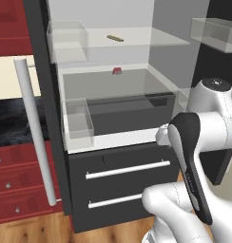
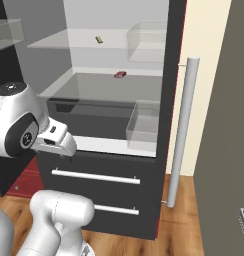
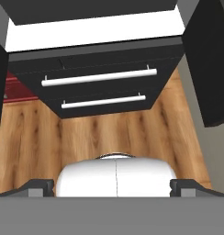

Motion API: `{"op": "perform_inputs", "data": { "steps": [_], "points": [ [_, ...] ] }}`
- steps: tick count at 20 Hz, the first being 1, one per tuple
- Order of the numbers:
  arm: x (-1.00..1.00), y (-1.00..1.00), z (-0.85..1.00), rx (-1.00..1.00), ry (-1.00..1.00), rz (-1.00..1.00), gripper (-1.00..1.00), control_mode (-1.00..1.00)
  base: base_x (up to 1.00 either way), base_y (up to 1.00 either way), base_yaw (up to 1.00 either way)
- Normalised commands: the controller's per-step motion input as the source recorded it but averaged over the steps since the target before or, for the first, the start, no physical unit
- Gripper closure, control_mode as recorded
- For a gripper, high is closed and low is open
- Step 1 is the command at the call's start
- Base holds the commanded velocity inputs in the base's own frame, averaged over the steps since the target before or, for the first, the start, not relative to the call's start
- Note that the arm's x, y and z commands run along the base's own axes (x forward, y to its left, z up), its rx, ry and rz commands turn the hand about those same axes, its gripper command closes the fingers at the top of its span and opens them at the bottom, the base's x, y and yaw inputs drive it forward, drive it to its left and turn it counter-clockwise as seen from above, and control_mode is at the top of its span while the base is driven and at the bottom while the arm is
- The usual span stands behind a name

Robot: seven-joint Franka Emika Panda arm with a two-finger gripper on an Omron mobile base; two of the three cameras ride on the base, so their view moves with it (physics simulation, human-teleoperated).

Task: Retrieve the butter from the fridge and place it on a plate on the dining table. Then retrieve the butter knife by the fridge and place it near the plate.

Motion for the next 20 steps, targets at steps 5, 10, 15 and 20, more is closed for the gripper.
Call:
{"op": "perform_inputs", "data": {
  "steps": [5,10,15,20],
  "points": [
    [0.0,0.0,0.0,0.0,0.0,0.0,-1.0,1.0,0.3,0.1,0.0],
    [0.0,0.0,0.0,0.0,0.0,0.0,-1.0,1.0,0.57,0.0,0.0],
    [0.0,0.0,0.0,0.0,0.0,0.0,-1.0,1.0,0.6,0.0,0.0],
    [0.0,0.0,0.0,0.0,0.0,0.0,-1.0,1.0,0.61,0.0,0.0]
  ]
}}
